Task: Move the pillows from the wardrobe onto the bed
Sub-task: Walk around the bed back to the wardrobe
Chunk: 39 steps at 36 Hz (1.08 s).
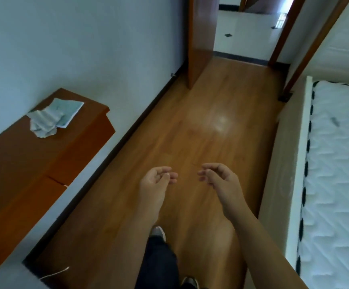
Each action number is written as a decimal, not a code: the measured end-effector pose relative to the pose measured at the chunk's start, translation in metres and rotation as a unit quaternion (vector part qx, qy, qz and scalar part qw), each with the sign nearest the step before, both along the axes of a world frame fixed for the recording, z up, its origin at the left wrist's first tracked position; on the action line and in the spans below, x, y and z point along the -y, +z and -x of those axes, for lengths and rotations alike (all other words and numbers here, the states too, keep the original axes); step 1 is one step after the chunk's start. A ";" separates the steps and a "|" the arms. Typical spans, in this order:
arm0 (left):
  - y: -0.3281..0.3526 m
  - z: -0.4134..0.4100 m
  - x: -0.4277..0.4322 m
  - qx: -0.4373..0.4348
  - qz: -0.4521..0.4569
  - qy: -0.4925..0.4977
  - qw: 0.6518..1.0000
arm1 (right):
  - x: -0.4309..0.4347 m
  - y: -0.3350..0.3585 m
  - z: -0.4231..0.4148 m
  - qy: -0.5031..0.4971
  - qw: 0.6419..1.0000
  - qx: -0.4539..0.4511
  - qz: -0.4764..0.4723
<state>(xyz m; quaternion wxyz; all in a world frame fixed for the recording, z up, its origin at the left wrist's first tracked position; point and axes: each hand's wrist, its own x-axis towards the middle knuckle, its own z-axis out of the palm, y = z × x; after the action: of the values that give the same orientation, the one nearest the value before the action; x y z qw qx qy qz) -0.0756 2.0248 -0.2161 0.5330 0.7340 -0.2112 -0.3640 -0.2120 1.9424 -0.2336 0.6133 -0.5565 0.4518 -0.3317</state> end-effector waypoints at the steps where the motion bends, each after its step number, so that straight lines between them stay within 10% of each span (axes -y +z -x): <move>1: -0.004 -0.006 0.020 -0.005 -0.002 -0.008 1.000 | 0.018 -0.003 -0.001 -0.013 1.000 0.000 -0.004; 19: 0.006 -0.107 0.434 0.020 0.059 -0.174 0.983 | 0.385 0.037 -0.086 -0.128 0.990 -0.037 0.041; 39: 0.018 0.031 0.886 -0.035 0.056 -0.355 0.932 | 0.785 0.024 0.053 -0.308 0.950 -0.038 0.018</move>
<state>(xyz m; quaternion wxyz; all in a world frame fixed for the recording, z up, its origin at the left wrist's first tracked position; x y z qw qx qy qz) -0.1069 1.1384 -0.1977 0.4165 0.5666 -0.4594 -0.5426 -0.2646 1.1578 -0.2093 0.4538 -0.4129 0.6183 -0.4912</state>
